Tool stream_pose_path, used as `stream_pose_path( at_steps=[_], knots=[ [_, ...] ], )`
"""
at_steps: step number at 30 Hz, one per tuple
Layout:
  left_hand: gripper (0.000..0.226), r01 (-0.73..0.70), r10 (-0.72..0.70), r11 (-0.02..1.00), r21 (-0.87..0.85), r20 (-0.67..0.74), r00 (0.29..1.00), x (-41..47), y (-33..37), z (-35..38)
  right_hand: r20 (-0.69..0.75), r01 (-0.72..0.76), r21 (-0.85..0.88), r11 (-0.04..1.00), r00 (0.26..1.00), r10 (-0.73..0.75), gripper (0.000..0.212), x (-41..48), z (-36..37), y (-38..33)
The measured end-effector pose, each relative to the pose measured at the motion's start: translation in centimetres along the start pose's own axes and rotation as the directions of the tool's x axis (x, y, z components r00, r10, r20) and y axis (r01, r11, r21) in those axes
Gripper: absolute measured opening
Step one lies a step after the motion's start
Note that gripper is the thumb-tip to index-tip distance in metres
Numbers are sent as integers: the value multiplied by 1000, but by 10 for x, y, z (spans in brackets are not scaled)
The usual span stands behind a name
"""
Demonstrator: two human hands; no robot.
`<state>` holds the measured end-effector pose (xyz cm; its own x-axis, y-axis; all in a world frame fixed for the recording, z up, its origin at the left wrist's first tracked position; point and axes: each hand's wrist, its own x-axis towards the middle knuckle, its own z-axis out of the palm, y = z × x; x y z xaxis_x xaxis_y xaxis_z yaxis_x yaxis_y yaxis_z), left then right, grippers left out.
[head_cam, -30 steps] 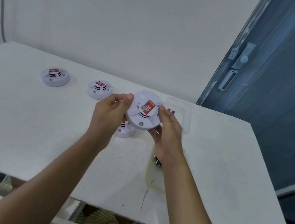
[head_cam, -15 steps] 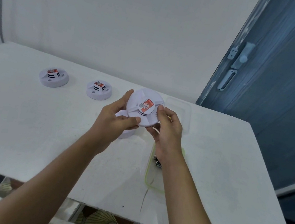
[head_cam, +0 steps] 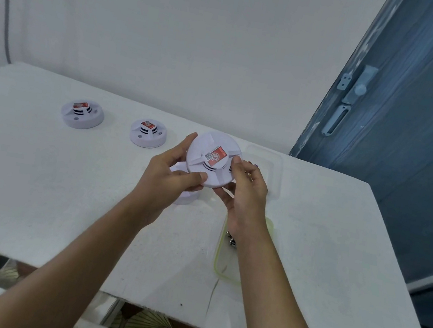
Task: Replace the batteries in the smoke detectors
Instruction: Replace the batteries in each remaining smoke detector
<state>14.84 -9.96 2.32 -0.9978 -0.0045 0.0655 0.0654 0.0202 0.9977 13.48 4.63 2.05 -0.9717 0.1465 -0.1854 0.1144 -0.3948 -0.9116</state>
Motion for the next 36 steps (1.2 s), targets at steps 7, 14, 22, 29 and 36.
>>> stream_pose_path(
  at_steps=[7, 14, 22, 29, 36],
  knots=[
    [69, 0, 0, 1000, -3, -6, 1000, 0, 2, 1, -16, -15, -5, 1000, 1000, 15, 33, 0, 1, -1],
    [70, 0, 0, 1000, 0, -4, 1000, 2, 0, -1, -10, -23, 0, 1000, 1000, 23, 34, 0, 2, 0],
    [71, 5, -5, 1000, -4, 10, 1000, 4, -3, -8, -7, -23, 1, 1000, 1000, 23, 33, 3, 6, 2],
    [71, 11, -10, 999, -33, 37, 999, 10, -8, -17, -10, -19, 2, 1000, 1000, 19, 23, 7, 12, 7],
    [55, 67, -63, 994, -91, 42, 997, 21, -19, -37, 7, 0, -57, 998, 1000, 0, 20, 14, 22, 18]
  ],
)
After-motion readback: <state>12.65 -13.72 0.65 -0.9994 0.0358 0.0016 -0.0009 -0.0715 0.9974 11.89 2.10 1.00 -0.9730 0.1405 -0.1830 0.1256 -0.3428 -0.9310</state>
